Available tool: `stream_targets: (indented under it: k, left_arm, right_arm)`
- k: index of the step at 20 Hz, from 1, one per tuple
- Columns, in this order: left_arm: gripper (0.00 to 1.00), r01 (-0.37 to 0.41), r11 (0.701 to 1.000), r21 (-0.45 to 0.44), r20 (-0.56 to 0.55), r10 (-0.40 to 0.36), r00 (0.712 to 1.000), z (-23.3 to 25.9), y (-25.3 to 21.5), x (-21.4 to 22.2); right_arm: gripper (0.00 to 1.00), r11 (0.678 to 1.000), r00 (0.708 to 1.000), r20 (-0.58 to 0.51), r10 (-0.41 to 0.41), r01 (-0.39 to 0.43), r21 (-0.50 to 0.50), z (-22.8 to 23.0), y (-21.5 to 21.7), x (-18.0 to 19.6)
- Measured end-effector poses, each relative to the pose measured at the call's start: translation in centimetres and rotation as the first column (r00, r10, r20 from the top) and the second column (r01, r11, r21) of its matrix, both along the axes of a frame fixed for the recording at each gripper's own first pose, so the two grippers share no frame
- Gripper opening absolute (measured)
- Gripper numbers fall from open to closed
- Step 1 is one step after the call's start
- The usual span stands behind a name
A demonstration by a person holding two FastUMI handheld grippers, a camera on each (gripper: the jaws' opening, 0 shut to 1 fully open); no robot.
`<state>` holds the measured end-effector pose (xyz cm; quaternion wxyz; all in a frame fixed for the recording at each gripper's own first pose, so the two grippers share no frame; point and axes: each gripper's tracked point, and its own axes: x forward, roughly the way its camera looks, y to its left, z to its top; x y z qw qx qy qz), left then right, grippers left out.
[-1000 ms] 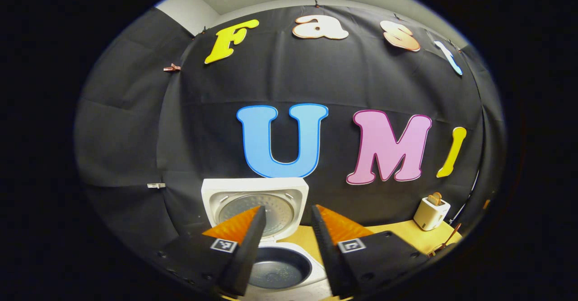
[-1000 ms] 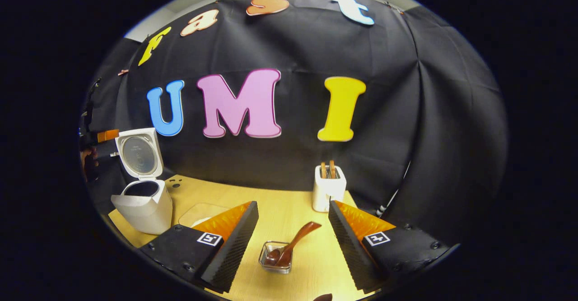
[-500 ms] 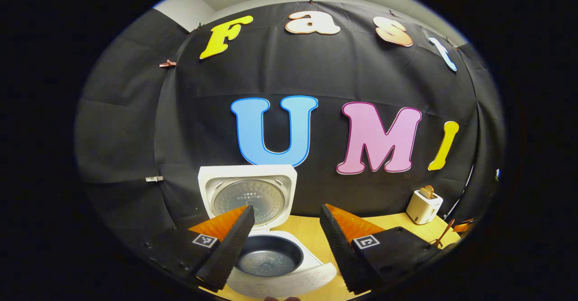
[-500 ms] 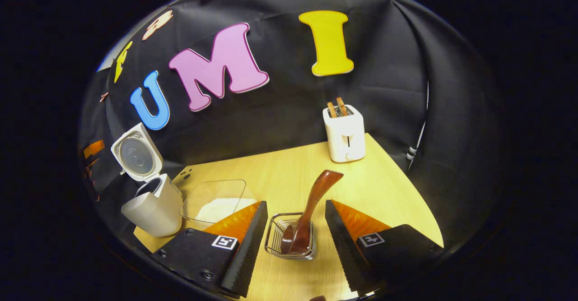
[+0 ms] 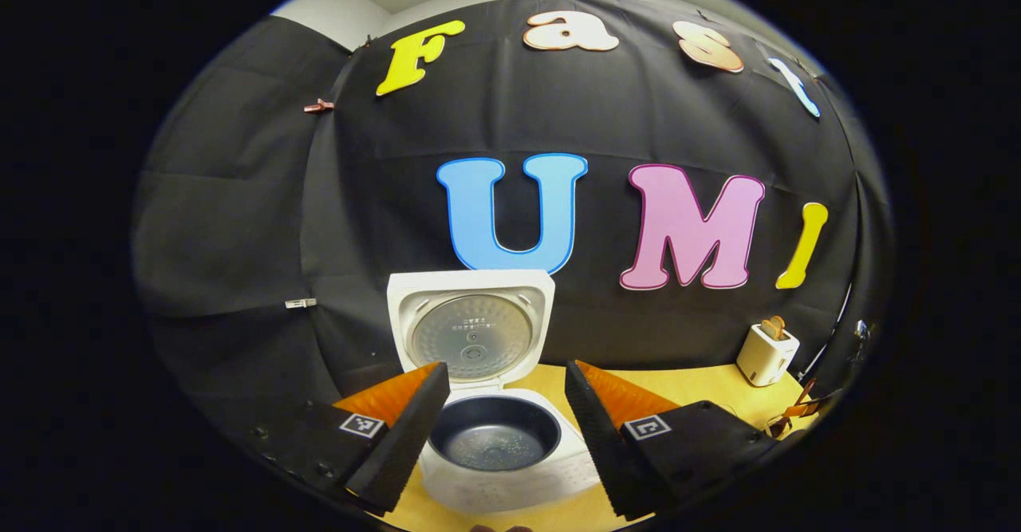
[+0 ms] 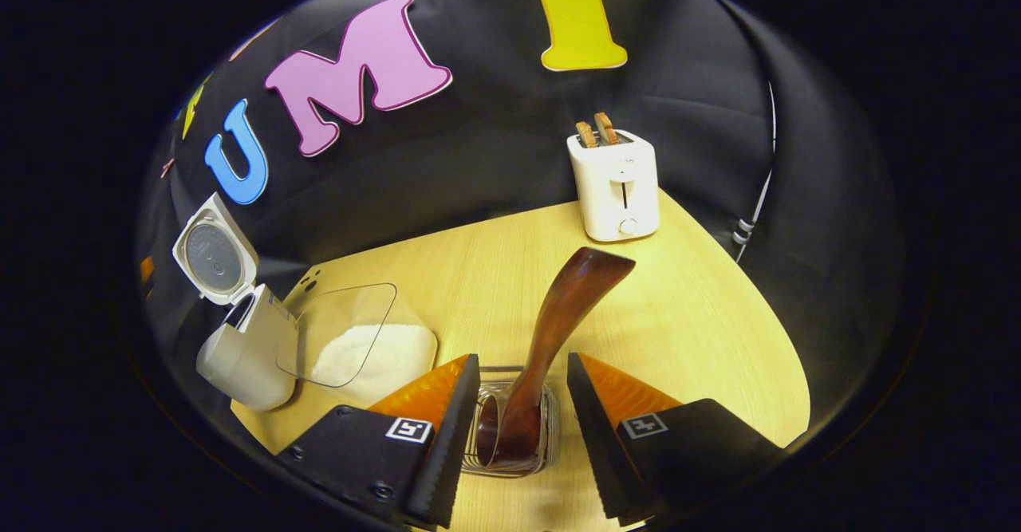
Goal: Close the left gripper, press the button to open the rice cooker; take a wooden spoon from the chopstick holder with the right hand, scoop a spoonful of rice and pour it into the rice cooker, then put the wooden spoon back into the chopstick holder.
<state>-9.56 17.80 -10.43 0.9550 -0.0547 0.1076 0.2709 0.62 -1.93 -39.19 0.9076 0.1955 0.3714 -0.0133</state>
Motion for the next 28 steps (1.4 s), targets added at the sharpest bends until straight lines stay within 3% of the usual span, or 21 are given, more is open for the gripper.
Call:
stream_targets:
  k: [2, 3, 4, 6, 7, 8, 9, 10, 11, 14, 20, 21, 22, 25, 26, 27, 28]
  left_arm:
    - [0.93, 0.001, 1.0, 0.011, -0.008, -0.001, 1.0, 0.1, 0.1, 0.2]
    - [0.93, 0.003, 1.0, 0.017, -0.012, -0.003, 1.0, 0.2, 0.1, 0.4]
    - [0.93, 0.006, 1.0, 0.022, -0.016, -0.006, 1.0, 0.2, 0.0, 0.4]
    - [0.93, 0.009, 1.0, 0.03, -0.025, -0.008, 1.0, 0.1, 0.1, 0.4]
    - [0.93, 0.009, 0.999, 0.03, -0.028, -0.008, 1.0, 0.0, 0.1, 0.4]
    - [0.93, 0.009, 1.0, 0.028, -0.032, -0.008, 0.999, -0.2, 0.1, 0.4]
    - [0.93, 0.007, 1.0, 0.026, -0.034, -0.006, 0.999, -0.4, 0.2, 0.4]
    - [0.93, 0.004, 1.0, 0.022, -0.035, -0.003, 0.999, -0.5, 0.3, 0.4]
    - [0.93, 0.003, 1.0, 0.016, -0.034, -0.002, 0.999, -0.6, 0.4, 0.4]
    - [0.94, 0.003, 1.0, 0.004, -0.032, -0.003, 0.999, -1.1, 0.7, 0.7]
    - [0.94, 0.026, 1.0, 0.004, -0.03, -0.026, 0.999, -1.3, 0.9, 1.3]
    - [0.94, 0.028, 1.0, 0.002, -0.03, -0.028, 0.999, -1.3, 1.0, 1.4]
    - [0.94, 0.031, 1.0, 0.0, -0.028, -0.031, 0.999, -1.3, 1.0, 1.4]
    - [0.93, 0.037, 0.999, 0.005, -0.021, -0.036, 0.999, -1.1, 1.3, 1.5]
    - [0.93, 0.038, 0.999, 0.005, -0.021, -0.038, 0.999, -1.2, 1.3, 1.5]
    - [0.93, 0.039, 0.999, 0.004, -0.019, -0.039, 0.999, -1.2, 1.5, 1.5]
    - [0.93, 0.038, 0.999, 0.002, -0.018, -0.038, 0.999, -1.3, 1.6, 1.5]
  right_arm:
    - [0.71, 1.0, 1.0, -0.008, -0.004, 0.004, 0.016, -0.7, 0.3, 0.6]
    - [0.76, 1.0, 1.0, -0.017, -0.003, 0.003, 0.017, -1.1, 0.5, 0.7]
    - [0.59, 1.0, 1.0, -0.024, -0.001, 0.001, 0.018, -1.6, 0.8, 0.8]
    - [0.53, 1.0, 1.0, -0.012, -0.006, 0.006, 0.009, -1.7, 0.7, 1.1]
    - [0.39, 1.0, 1.0, -0.008, -0.004, 0.004, 0.003, -1.4, 0.4, 1.1]
    - [0.48, 1.0, 1.0, -0.004, -0.005, 0.005, -0.006, -1.6, 0.4, 1.2]
    - [0.32, 1.0, 1.0, 0.001, -0.012, 0.012, -0.022, -1.6, -0.1, 1.4]
    - [0.37, 1.0, 1.0, -0.001, -0.018, 0.018, -0.022, -2.0, -0.2, 1.2]
    - [0.29, 1.0, 1.0, -0.001, -0.015, 0.015, -0.018, -2.0, 0.0, 0.9]
    - [0.25, 0.999, 1.0, 0.009, -0.026, 0.027, -0.023, -1.8, -0.1, 0.6]
    - [0.24, 0.997, 0.996, 0.046, -0.076, 0.077, -0.014, -0.8, -0.7, 0.3]
    - [0.13, 0.996, 0.994, 0.063, -0.088, 0.09, -0.02, -0.4, -1.1, 0.4]
    - [0.24, 0.996, 0.994, 0.059, -0.091, 0.091, 0.007, -0.2, -0.6, 0.5]
    - [0.15, 0.997, 0.995, 0.067, -0.074, 0.074, -0.003, 0.1, -0.3, 0.1]
    - [0.04, 0.998, 0.996, 0.06, -0.059, 0.06, -0.003, -0.2, 0.1, 0.1]
    - [0.15, 0.999, 0.997, 0.065, -0.053, 0.053, -0.002, 0.1, 0.2, 0.1]
    - [0.16, 0.999, 0.997, 0.06, -0.052, 0.052, 0.001, 0.0, 0.2, 0.0]
